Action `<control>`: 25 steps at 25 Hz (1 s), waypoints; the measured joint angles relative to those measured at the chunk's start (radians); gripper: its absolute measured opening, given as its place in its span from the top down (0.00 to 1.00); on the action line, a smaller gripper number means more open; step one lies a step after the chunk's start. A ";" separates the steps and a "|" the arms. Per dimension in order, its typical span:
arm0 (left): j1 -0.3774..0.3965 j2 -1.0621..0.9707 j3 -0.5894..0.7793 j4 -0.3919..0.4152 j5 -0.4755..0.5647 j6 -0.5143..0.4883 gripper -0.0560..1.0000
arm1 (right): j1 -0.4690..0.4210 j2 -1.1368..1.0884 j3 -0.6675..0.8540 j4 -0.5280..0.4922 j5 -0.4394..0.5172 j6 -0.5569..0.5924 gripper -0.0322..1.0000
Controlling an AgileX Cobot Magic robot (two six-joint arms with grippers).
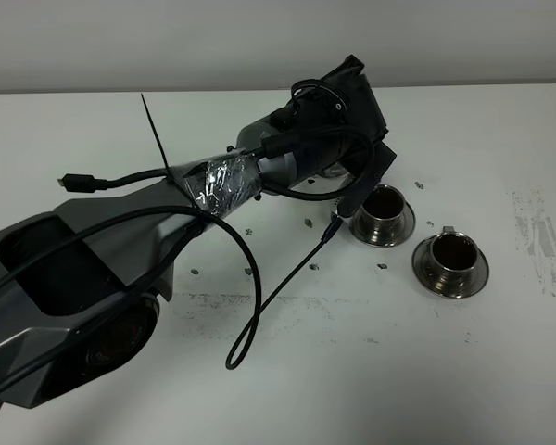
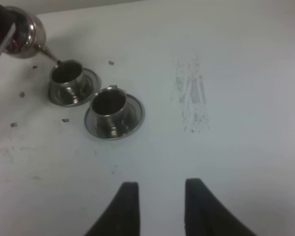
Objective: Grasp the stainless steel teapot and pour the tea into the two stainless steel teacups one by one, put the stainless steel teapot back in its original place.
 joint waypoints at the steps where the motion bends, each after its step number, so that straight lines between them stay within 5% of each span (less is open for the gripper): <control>1: 0.005 0.000 -0.001 -0.013 0.001 0.000 0.76 | 0.000 0.000 0.000 0.000 0.000 0.000 0.76; 14: 0.070 -0.096 -0.020 -0.376 0.036 -0.057 0.76 | 0.000 0.000 0.000 0.000 0.000 0.000 0.76; 25: 0.164 -0.361 0.404 -0.700 -0.085 -0.120 0.76 | 0.000 0.000 0.000 0.000 0.000 0.000 0.76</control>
